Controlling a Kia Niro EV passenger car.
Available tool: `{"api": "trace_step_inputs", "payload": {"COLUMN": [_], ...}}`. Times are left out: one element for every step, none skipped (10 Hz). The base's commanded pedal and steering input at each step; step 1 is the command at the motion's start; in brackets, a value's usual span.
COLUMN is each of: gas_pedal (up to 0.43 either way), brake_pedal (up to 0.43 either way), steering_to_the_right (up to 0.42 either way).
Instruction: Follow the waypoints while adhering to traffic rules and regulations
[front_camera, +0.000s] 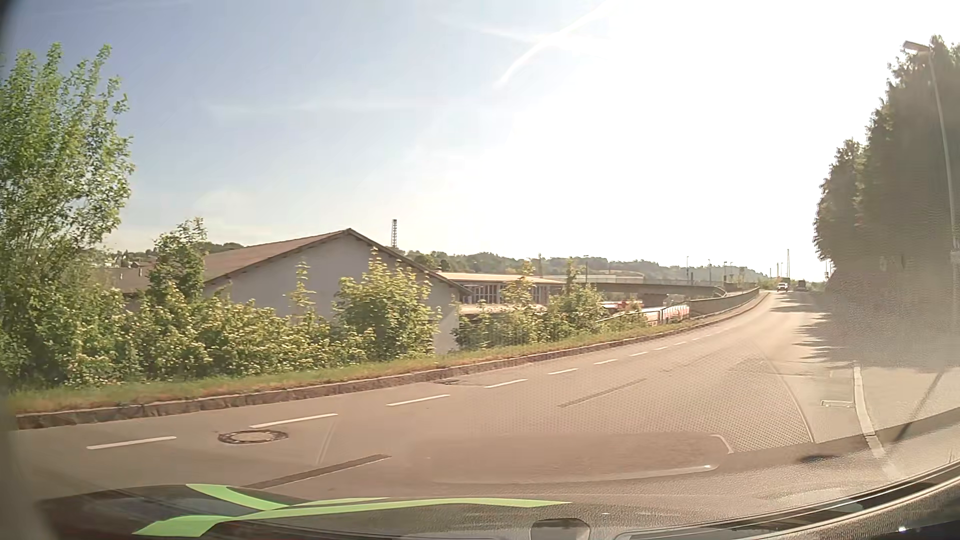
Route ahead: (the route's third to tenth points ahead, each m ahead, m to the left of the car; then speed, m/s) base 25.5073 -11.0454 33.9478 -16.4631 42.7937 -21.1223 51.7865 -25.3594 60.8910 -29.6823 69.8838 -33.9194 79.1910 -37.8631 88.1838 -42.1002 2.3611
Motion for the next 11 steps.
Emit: {"api": "trace_step_inputs", "payload": {"gas_pedal": [0.039,0.039,0.039,0.039,0.039,0.039,0.039,0.039,0.039,0.039,0.039], "brake_pedal": [0.000,0.000,0.000,0.000,0.000,0.000,0.000,0.000,0.000,0.000,0.000], "steering_to_the_right": [0.551,0.527,0.482,0.444,0.407,0.362,0.325,0.299,0.274,0.265,0.266]}}
